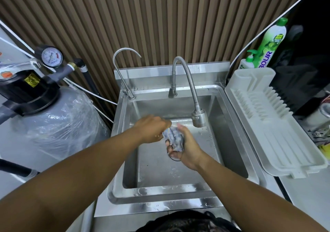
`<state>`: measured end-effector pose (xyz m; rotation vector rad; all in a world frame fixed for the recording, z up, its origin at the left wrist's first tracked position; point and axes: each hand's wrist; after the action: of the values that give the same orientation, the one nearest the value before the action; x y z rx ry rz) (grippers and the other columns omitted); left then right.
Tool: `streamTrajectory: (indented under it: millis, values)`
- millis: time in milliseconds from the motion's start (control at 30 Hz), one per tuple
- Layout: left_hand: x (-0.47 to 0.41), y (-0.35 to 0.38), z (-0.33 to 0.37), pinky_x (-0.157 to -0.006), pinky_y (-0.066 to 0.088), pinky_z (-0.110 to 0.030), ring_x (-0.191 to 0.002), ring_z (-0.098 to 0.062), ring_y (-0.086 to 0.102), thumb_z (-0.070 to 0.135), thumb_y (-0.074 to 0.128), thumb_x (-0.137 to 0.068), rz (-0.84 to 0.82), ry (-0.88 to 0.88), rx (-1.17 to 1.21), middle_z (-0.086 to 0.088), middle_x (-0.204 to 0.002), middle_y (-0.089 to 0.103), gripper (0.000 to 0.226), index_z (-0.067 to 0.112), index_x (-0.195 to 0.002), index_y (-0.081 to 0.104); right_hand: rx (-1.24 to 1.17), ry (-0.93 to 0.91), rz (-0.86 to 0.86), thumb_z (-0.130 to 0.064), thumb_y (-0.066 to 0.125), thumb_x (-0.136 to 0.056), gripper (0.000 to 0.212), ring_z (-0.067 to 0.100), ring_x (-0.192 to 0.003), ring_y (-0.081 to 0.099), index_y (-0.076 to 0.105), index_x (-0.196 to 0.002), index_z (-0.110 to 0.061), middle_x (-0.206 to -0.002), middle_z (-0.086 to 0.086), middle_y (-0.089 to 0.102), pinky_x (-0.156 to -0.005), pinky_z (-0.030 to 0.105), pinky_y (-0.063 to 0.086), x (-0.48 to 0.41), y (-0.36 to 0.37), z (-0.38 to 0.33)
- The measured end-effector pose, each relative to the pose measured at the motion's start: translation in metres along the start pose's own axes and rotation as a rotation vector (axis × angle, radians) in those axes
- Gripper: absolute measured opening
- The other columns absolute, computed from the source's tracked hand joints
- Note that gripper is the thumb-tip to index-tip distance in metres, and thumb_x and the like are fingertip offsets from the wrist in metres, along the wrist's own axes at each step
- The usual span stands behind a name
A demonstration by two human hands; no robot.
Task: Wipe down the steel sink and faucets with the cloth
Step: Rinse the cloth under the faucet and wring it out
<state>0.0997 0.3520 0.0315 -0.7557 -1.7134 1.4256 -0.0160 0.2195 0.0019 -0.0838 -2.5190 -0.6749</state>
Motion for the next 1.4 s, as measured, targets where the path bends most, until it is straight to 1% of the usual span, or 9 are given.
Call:
streamTrajectory:
  millis: [133, 267, 367, 500, 700, 867, 1067, 1267, 1400]
  values:
    - [0.004, 0.0, 0.007, -0.056, 0.037, -0.032, -0.082, -0.033, 0.063, 0.011, 0.063, -0.077, 0.205, 0.147, -0.119, -0.007, -0.097, 0.062, 0.026, 0.013, -0.102, 0.055, -0.362, 0.244, -0.141, -0.086, 0.052, -0.065, 0.096, 0.033, -0.082, 0.071, 0.075, -0.108, -0.003, -0.097, 0.021, 0.07, -0.071, 0.042, 0.061, 0.002, -0.007, 0.0]
    - [0.004, -0.006, 0.015, -0.044, 0.033, -0.026, -0.067, -0.027, 0.064, 0.017, 0.077, -0.075, 0.293, 0.365, -0.187, -0.003, -0.076, 0.061, 0.017, 0.014, -0.085, 0.063, -0.164, 0.281, -0.309, -0.028, 0.092, -0.056, 0.057, 0.026, -0.075, 0.074, 0.073, -0.101, 0.0, -0.102, 0.021, 0.073, -0.06, 0.03, 0.061, 0.002, -0.013, -0.009]
    - [0.005, -0.017, 0.027, -0.056, 0.035, -0.031, -0.086, -0.031, 0.066, 0.019, 0.058, -0.092, 0.098, 0.318, -0.284, -0.005, -0.095, 0.067, 0.011, 0.013, -0.1, 0.062, 0.133, 0.299, -0.284, -0.002, 0.07, -0.072, 0.012, 0.01, -0.051, 0.056, 0.064, -0.081, -0.01, -0.08, 0.009, 0.071, -0.04, 0.016, 0.042, -0.001, -0.017, -0.023]
    - [0.001, -0.029, 0.04, -0.066, 0.039, -0.031, -0.097, -0.03, 0.067, 0.024, 0.052, -0.096, -0.143, 0.113, -0.36, -0.004, -0.106, 0.071, 0.02, 0.016, -0.109, 0.064, 0.578, 0.177, -0.102, 0.003, 0.072, -0.078, 0.017, 0.013, -0.046, 0.039, 0.06, -0.074, -0.008, -0.059, 0.004, 0.049, -0.041, 0.02, 0.021, -0.015, -0.009, -0.026]
    - [0.004, -0.008, 0.041, -0.063, 0.043, -0.03, -0.073, -0.023, 0.052, 0.022, 0.055, -0.088, -0.25, -0.122, -0.104, -0.002, -0.096, 0.068, 0.007, 0.021, -0.09, 0.062, 1.454, -0.308, 0.227, -0.012, 0.057, -0.078, 0.006, 0.033, -0.085, 0.063, 0.06, -0.082, -0.015, -0.086, 0.01, 0.067, -0.062, 0.029, 0.039, -0.03, 0.0, -0.004]
    - [0.009, 0.008, 0.044, -0.073, 0.052, -0.034, -0.085, -0.025, 0.06, 0.026, 0.054, -0.086, -0.251, -0.27, 0.291, -0.002, -0.097, 0.066, 0.008, 0.028, -0.093, 0.052, 1.82, -0.557, 0.246, -0.013, 0.057, -0.082, 0.027, 0.039, -0.087, 0.064, 0.063, -0.108, -0.008, -0.094, 0.015, 0.07, -0.066, 0.032, 0.035, -0.031, -0.01, 0.003]
    - [0.011, 0.01, 0.046, -0.051, 0.034, -0.026, -0.054, -0.019, 0.046, 0.015, 0.061, -0.084, -0.301, -0.467, 0.844, -0.002, -0.062, 0.051, 0.01, 0.014, -0.075, 0.057, 1.932, -0.755, 0.138, -0.013, 0.083, -0.035, 0.036, 0.028, -0.032, 0.049, 0.055, -0.058, -0.013, -0.046, 0.0, 0.055, -0.043, 0.021, 0.02, -0.034, -0.014, -0.009]
    - [0.016, 0.002, 0.041, -0.044, 0.013, -0.019, -0.044, -0.011, 0.018, 0.01, 0.064, -0.085, -0.477, -0.62, 1.276, 0.001, -0.052, 0.027, 0.029, 0.019, -0.069, 0.041, 1.871, -1.054, 0.203, -0.017, 0.089, -0.041, 0.037, 0.026, -0.047, 0.054, 0.065, -0.07, -0.015, -0.057, 0.001, 0.055, -0.038, 0.025, 0.033, -0.037, -0.013, -0.01]
    - [0.022, 0.001, 0.036, -0.046, 0.027, -0.024, -0.049, -0.016, 0.034, 0.016, 0.069, -0.081, -0.324, -0.553, 1.174, -0.002, -0.061, 0.042, 0.024, 0.018, -0.072, 0.047, 1.715, -0.859, 0.358, -0.013, 0.084, -0.054, 0.045, 0.033, -0.065, 0.064, 0.07, -0.097, -0.014, -0.076, 0.006, 0.066, -0.047, 0.031, 0.04, -0.033, -0.009, -0.002]
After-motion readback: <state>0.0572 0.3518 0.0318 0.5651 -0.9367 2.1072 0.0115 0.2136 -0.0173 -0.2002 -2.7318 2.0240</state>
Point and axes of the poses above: each hand's wrist, its own x-axis away from the middle knuckle, its own y-axis out of the palm, z = x × y
